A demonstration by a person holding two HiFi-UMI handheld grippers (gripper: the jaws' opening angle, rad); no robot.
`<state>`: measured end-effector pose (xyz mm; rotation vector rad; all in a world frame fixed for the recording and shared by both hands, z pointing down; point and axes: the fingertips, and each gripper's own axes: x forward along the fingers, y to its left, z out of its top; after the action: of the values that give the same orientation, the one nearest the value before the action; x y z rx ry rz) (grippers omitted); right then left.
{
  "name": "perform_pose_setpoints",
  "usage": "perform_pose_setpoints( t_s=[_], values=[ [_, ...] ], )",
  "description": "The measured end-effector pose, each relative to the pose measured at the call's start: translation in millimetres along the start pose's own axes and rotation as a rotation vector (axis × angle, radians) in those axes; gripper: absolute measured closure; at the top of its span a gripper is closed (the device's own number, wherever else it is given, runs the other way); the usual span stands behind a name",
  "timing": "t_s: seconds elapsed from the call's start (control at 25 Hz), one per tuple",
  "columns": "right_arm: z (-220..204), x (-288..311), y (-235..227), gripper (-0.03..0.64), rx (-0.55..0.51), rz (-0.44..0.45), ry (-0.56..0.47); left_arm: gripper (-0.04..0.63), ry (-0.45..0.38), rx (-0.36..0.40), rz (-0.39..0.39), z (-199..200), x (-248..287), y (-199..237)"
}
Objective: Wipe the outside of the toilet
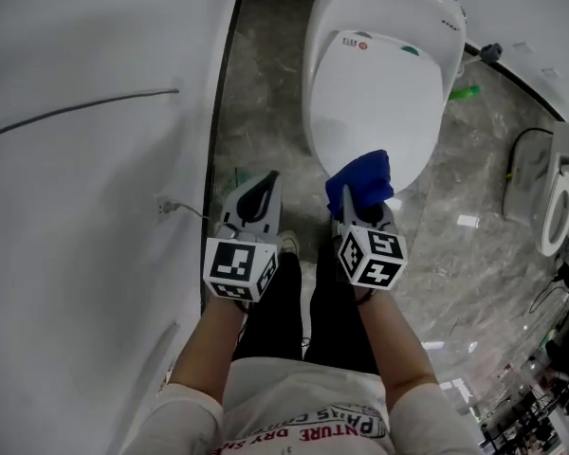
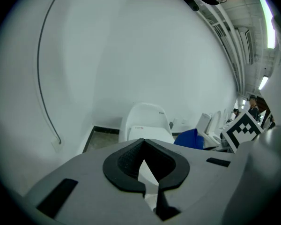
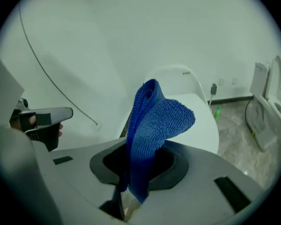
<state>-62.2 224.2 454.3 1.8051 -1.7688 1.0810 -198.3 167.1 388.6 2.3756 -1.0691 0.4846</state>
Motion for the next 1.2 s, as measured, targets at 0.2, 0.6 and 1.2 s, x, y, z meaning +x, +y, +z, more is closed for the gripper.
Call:
perform_pose_setpoints(
  t_s=[0.2, 0.6, 1.2],
  values=[
    [121, 10, -38, 0.531, -0.076, -0.009, -0.064, 0.589, -0.034, 0.005, 0.052, 76, 32, 4],
    [297, 91, -88, 0.531, -0.215, 0.052, -0.055, 0.589, -0.086, -0.028, 0.165, 197, 132, 26],
    [448, 268, -27, 0.531, -0.783, -0.03, 0.012, 0.589, -0.023, -0.066, 0.122, 241, 232, 158]
  ],
)
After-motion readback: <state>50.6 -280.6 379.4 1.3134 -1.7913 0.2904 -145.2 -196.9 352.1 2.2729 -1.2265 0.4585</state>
